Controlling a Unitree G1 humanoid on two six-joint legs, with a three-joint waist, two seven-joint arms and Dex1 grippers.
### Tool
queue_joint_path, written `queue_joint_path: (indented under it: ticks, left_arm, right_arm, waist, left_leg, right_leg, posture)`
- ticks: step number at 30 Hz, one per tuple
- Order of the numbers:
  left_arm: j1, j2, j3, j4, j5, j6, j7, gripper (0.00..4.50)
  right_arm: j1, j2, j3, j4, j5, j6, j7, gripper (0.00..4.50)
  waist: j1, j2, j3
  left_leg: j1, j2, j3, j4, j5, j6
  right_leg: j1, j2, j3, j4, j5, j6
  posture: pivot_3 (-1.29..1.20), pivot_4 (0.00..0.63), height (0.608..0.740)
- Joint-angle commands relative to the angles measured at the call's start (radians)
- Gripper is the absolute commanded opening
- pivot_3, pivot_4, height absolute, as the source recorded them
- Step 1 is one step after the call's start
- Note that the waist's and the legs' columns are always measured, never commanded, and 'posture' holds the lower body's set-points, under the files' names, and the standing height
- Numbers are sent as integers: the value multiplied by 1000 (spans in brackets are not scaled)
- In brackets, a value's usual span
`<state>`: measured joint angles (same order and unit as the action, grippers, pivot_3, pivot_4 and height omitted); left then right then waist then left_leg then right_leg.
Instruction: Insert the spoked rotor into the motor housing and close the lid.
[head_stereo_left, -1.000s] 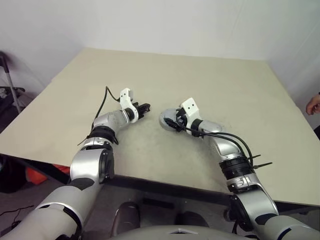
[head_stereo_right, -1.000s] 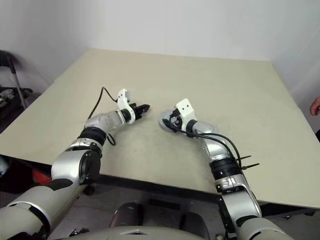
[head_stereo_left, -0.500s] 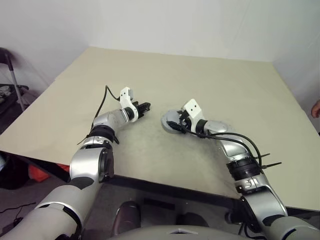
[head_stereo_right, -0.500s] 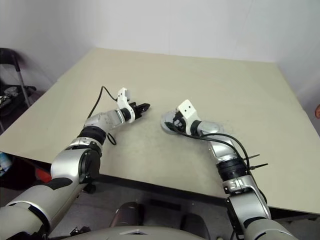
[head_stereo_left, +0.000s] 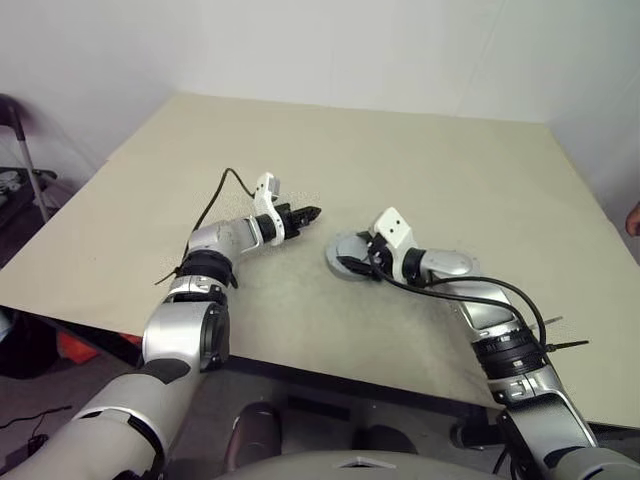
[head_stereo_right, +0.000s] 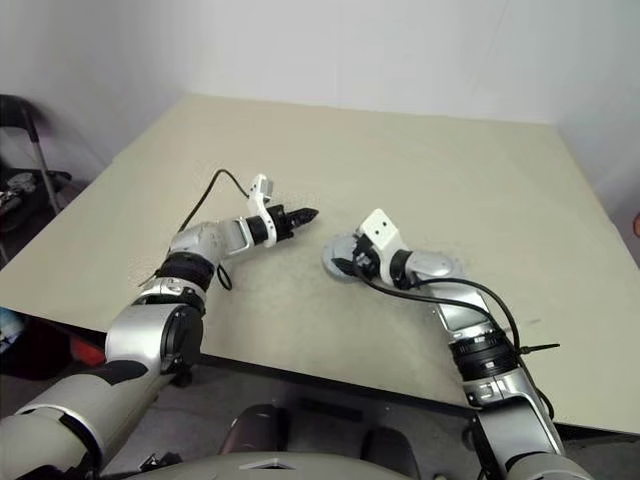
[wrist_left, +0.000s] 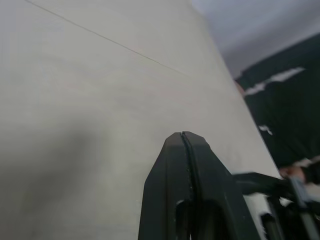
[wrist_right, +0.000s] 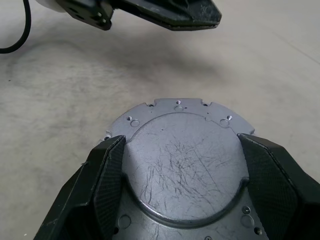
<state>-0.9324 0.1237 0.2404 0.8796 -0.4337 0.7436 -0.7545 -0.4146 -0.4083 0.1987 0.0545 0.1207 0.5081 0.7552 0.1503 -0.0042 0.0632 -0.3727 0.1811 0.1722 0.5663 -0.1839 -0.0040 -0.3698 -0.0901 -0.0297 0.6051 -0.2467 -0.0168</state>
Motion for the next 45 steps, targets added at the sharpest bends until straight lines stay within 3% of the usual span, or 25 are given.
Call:
queue_joint_path:
  ticks: [1, 6, 11, 25, 34, 38, 45]
  left_arm:
    - [31, 50, -11, -147, -56, 99, -75, 0]
    - [103, 100, -62, -285, -96, 236, -135, 0]
    - [171, 85, -126, -365, -90, 271, -123, 0]
    - [192, 7, -191, -273, -2, 208, 22, 0]
    - [244, 1, -213, -335, -8, 217, 32, 0]
    - [256, -3, -193, -362, -33, 241, 36, 0]
    - [309, -4, -202, -417, -42, 256, 50, 0]
  right_arm:
    - [42, -9, 62, 62, -10, 56, 43, 3103]
    - [31, 0, 64, 81, -15, 49, 38, 3103]
    - [16, 13, 64, 106, -25, 37, 21, 3103]
    - [6, 17, 54, 93, -36, 20, -6, 3103]
    - [-4, 21, 48, 63, -6, 16, 13, 3103]
    - [-14, 33, 17, 31, 29, -15, 26, 4356]
    - [10, 31, -52, -99, 134, -18, 96, 4437]
  waist:
    - [-2, 0, 0]
    - [-2, 0, 0]
    - [-5, 1, -1]
    - [-8, 2, -4]
    - [-7, 3, -6]
    - [-10, 3, -6]
    - [-15, 3, -6]
  left_leg:
    - [0, 0, 0, 0, 0, 0]
    - [3, 1, 0, 0, 0, 0]
    - [6, 0, 0, 1, 0, -1]
    - [7, 1, -1, 2, 1, -2]
    - [13, 0, -1, 2, 1, -2]
    - [13, 0, -1, 1, 1, -2]
    - [10, 1, -1, 1, 1, -2]
  right_leg:
    - [0, 0, 0, 0, -1, -1]
    - [2, 0, 0, 1, -1, -2]
    - [6, 0, 0, 1, -2, -3]
    - [7, 0, 0, 2, -1, -2]
    - [13, 0, 1, 1, -2, -2]
    - [12, 0, 1, 1, -2, -2]
    - [9, 0, 1, 1, -2, -2]
  posture:
    - [0, 0, 740]
    - [0, 0, 740]
    - [0, 0, 740]
    - [0, 0, 740]
    - [0, 0, 740]
    - [0, 0, 740]
    - [0, 0, 740]
